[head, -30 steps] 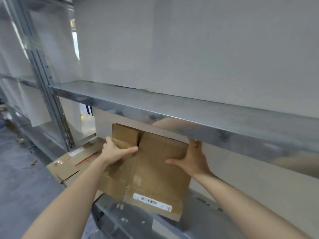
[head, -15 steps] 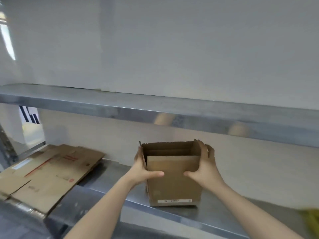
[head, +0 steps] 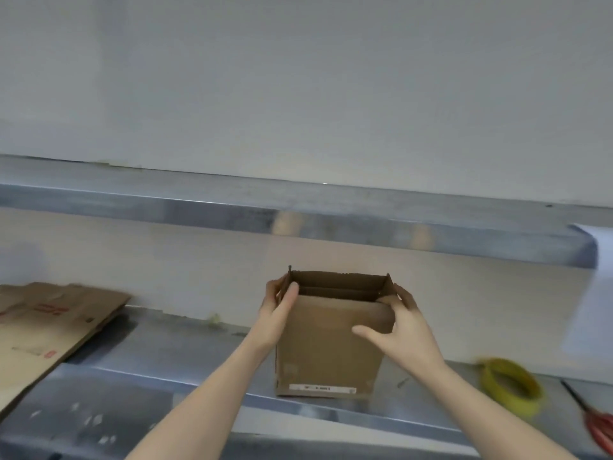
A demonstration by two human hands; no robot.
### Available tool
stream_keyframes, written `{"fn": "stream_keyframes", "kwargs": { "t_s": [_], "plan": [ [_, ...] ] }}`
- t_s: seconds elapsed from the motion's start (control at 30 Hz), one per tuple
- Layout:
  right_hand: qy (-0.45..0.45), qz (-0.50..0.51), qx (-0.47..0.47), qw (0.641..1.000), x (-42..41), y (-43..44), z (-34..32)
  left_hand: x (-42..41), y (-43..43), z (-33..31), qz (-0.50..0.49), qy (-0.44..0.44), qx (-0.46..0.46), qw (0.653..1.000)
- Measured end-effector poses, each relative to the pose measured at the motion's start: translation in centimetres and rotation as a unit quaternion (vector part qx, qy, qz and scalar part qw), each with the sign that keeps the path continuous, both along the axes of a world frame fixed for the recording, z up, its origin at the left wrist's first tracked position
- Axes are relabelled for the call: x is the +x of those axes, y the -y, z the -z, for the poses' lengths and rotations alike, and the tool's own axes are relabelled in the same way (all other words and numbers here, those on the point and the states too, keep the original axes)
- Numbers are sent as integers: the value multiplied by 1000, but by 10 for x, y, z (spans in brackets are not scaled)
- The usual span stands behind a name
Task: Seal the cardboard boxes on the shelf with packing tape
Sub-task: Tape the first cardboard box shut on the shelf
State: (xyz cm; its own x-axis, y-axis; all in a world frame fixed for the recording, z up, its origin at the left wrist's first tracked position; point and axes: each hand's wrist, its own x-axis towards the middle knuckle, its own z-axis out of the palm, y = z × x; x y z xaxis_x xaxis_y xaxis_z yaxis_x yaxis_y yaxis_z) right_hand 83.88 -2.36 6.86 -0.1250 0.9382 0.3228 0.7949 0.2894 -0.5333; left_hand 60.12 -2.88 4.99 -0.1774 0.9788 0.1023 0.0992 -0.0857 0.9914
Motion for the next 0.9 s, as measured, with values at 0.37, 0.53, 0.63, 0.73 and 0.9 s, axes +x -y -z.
{"fn": "stream_keyframes", "kwargs": {
  "t_s": [0.37, 0.53, 0.63, 0.73, 0.9],
  "plan": [
    [55, -85, 6, 995, 21, -12, -5, -7, -16, -44, 0, -329, -91, 940],
    [60, -95, -8, 994, 17, -19, 3, -6, -19, -50, 55, -409, -160, 897],
    [54, -107, -6, 993, 15, -24, 7, -6, -29, -53, 84, -490, -184, 848],
    [43, -104, -4, 994, 14, -26, 8, -5, -36, -62, 117, -525, -219, 814],
    [29, -114, -13, 993, 13, -25, 9, -2, -49, -65, 117, -578, -211, 780]
  ]
}}
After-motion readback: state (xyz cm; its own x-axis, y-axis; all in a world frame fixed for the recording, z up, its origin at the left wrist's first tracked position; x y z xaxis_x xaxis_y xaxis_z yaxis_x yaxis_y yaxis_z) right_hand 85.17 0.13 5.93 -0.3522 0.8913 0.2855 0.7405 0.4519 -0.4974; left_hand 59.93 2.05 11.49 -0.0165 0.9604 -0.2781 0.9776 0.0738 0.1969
